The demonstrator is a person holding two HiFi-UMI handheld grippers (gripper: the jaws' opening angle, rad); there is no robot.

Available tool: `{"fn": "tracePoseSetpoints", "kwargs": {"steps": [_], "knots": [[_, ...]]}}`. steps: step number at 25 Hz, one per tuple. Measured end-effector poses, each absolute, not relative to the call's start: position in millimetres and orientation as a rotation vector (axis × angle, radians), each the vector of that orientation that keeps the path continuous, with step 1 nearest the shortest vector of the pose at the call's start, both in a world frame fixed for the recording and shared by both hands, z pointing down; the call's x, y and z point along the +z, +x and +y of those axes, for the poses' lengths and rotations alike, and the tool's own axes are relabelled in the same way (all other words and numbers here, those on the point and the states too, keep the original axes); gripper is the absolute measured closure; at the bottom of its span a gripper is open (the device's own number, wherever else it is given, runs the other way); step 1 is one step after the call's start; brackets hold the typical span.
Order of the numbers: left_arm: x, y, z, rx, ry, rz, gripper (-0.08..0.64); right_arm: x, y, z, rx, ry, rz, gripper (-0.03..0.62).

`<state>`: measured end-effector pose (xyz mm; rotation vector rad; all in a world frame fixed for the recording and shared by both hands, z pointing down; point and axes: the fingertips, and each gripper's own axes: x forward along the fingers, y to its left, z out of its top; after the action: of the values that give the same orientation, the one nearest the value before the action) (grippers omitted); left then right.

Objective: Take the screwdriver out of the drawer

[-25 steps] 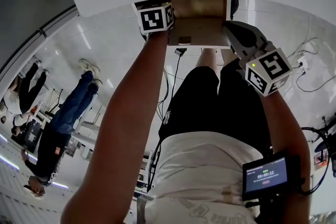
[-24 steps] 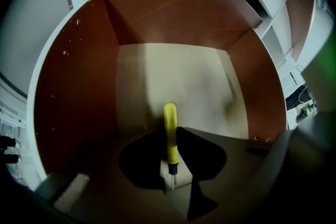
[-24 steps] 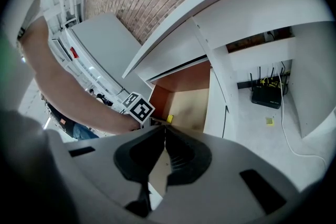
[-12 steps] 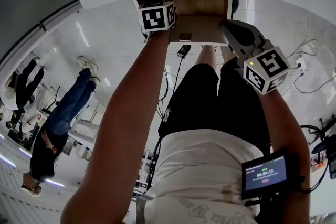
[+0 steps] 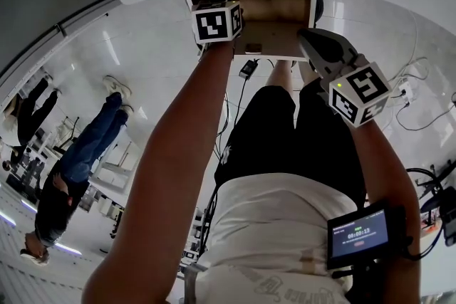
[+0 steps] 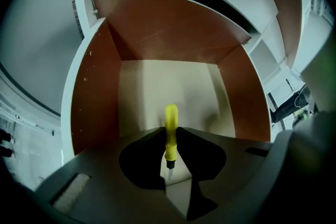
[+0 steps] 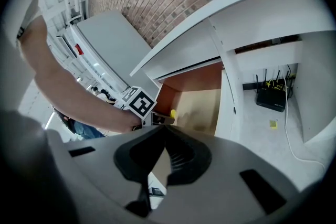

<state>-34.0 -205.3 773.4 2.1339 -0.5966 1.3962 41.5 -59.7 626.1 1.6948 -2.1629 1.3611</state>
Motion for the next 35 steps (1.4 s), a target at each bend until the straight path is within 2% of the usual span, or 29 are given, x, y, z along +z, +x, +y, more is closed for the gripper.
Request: {"fn": "tracePoseSetpoints", "kwargs": {"steps": [35], "knots": [[712, -38, -176, 1.218, 2.172, -0.573, 0.494, 633, 33, -55, 1.314, 1.579, -2.123, 0.586]]}}
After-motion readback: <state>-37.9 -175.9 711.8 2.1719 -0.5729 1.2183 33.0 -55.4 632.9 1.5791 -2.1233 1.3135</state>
